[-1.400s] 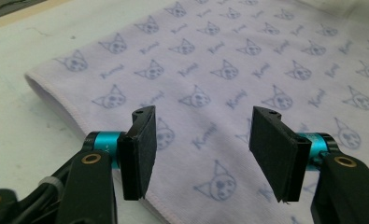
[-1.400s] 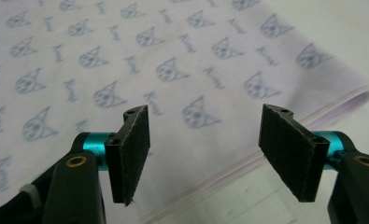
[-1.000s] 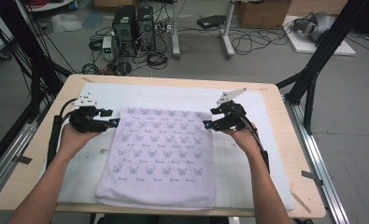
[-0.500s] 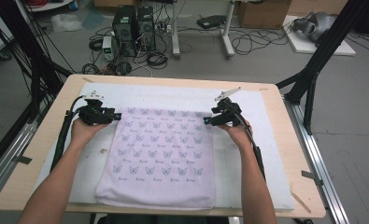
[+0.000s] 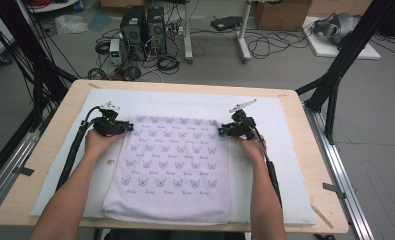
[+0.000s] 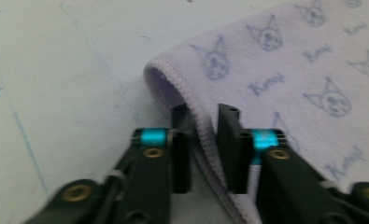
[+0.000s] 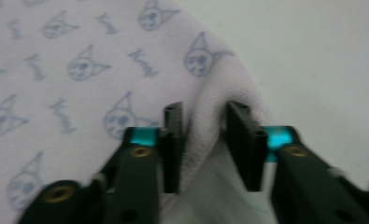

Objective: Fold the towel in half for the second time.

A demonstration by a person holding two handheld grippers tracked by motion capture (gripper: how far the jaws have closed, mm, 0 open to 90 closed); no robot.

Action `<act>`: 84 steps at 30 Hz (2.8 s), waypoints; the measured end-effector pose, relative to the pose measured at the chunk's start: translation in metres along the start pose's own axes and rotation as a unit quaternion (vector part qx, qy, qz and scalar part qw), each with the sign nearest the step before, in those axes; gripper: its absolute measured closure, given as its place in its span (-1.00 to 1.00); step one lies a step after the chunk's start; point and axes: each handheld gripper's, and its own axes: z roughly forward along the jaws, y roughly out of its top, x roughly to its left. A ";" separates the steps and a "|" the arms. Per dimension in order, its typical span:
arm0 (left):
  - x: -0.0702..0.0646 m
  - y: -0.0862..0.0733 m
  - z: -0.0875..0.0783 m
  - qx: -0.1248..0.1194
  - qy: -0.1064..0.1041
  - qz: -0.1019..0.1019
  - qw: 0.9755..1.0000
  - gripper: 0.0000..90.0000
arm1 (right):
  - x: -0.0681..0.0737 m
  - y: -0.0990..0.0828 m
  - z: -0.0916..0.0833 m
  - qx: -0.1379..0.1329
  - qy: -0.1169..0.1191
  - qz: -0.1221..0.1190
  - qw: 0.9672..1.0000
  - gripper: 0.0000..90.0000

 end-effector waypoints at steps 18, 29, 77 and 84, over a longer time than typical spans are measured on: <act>-0.037 -0.002 -0.086 -0.083 -0.025 0.083 0.993 0.90 | 0.055 0.008 -0.072 -0.063 0.013 -0.070 0.996 0.82; -0.068 -0.094 -0.107 -0.032 -0.073 0.093 0.992 0.75 | 0.110 -0.062 -0.079 -0.011 0.060 -0.095 0.994 0.62; -0.110 -0.101 -0.138 -0.022 -0.151 0.149 0.977 0.46 | 0.158 -0.075 -0.093 -0.028 0.115 -0.143 0.983 0.35; -0.116 -0.122 -0.136 0.025 -0.157 0.160 0.974 0.53 | 0.170 -0.094 -0.074 0.017 0.136 -0.149 0.979 0.37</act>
